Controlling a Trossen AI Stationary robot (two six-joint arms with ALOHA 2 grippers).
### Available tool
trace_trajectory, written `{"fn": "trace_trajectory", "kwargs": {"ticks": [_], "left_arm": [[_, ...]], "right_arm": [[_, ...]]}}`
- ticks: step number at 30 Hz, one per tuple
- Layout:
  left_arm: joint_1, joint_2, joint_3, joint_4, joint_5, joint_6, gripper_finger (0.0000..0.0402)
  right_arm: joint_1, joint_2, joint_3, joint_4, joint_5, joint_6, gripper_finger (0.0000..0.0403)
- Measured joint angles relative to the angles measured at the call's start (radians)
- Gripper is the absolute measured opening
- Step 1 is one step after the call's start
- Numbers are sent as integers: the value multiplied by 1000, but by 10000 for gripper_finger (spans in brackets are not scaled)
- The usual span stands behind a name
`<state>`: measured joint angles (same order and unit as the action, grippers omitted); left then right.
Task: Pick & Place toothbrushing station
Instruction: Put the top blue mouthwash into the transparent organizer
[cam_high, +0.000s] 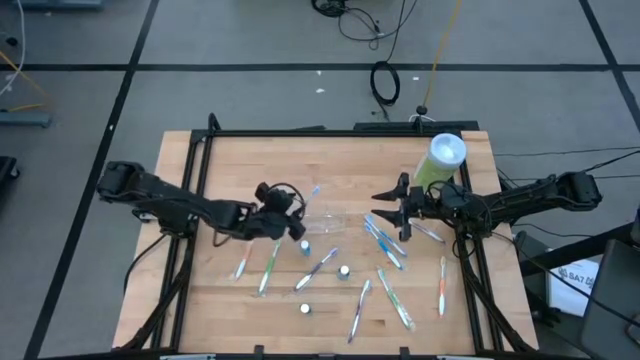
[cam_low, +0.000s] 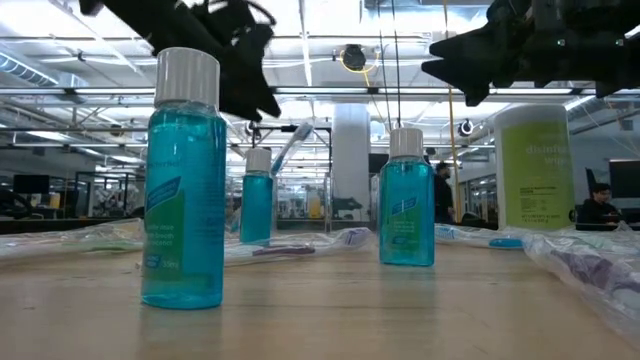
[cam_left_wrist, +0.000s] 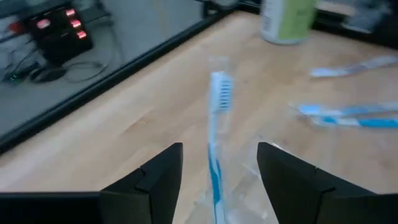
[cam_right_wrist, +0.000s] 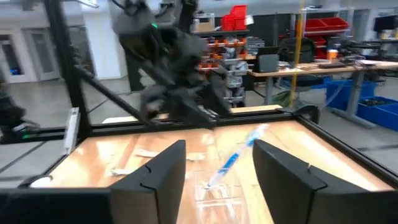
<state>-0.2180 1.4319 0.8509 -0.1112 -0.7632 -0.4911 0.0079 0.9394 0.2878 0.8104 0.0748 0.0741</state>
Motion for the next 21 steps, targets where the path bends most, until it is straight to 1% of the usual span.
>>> {"fn": "trace_trajectory", "kwargs": {"ticks": [2, 5, 8, 10, 12, 15, 18, 21], "left_arm": [[-7, -36, 0, 4, 77, 61, 215], [-8, -82, 0, -1, 248, 90, 211], [-11, -88, 0, 13, 406, 116, 202], [-23, -78, -1, 7, 486, 177, 195], [-38, -51, 0, 14, 520, 216, 189], [-56, -5, -1, 11, 523, 224, 188], [-67, 33, -1, 21, 528, 224, 200], [-77, 80, -1, 65, 535, 238, 221]], "right_arm": [[0, 6, 0, 1, 10, 1, 200], [0, 22, 0, 2, 9, 1, 215], [0, 28, 0, 0, 10, 1, 222], [0, 32, 0, 4, 8, 1, 223], [0, 32, 0, 10, 8, 1, 224], [0, 32, 0, 22, 7, 1, 224], [0, 33, 0, 37, 7, 1, 224], [0, 33, 0, 39, 7, 1, 224]]}}
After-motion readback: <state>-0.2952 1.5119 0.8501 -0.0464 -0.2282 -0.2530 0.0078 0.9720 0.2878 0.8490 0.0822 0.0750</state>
